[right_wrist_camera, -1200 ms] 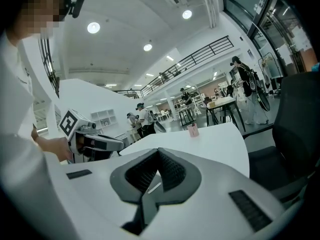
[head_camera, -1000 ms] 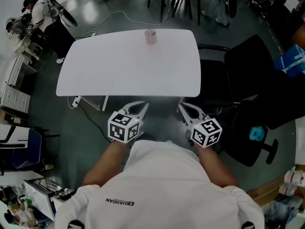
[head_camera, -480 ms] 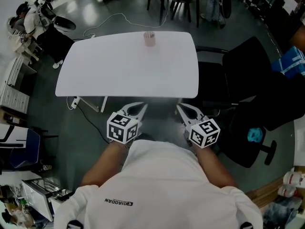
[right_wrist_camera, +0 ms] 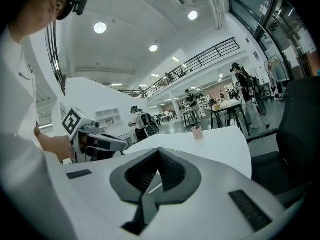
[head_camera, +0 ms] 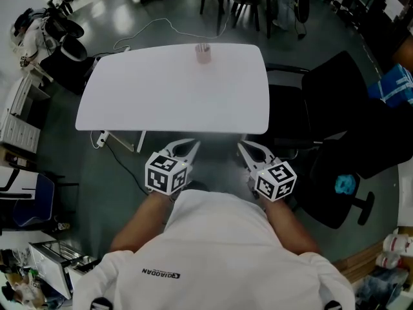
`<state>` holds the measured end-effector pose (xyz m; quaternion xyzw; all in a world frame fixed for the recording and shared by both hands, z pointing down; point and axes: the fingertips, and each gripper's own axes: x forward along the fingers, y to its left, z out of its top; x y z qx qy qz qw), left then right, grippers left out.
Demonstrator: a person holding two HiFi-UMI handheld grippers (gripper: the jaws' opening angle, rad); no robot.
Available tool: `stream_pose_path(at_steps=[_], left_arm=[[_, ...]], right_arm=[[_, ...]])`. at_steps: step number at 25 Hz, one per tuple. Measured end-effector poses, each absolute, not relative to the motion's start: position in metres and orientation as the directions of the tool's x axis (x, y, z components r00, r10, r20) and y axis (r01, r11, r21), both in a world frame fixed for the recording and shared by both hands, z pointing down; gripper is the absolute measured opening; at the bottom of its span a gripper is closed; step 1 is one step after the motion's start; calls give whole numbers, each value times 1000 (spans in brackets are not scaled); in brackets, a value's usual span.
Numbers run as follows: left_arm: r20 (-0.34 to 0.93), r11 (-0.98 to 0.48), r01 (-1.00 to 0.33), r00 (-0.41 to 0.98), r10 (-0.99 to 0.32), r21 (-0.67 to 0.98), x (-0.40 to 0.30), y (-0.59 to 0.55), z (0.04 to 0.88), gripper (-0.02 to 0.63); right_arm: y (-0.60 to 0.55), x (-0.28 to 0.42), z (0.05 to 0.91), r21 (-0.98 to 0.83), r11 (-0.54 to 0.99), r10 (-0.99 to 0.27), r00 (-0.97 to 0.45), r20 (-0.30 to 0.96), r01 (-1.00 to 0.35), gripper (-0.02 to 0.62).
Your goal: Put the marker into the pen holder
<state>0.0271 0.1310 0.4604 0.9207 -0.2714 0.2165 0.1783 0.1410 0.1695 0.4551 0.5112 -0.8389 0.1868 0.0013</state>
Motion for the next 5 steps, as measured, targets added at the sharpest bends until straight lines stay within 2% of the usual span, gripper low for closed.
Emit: stream_pose_path(at_steps=[5], left_arm=[[495, -791, -574, 761, -420, 212, 28, 128, 460, 28]], right_arm=[[167, 140, 458, -316, 406, -854, -479, 203, -858, 18]])
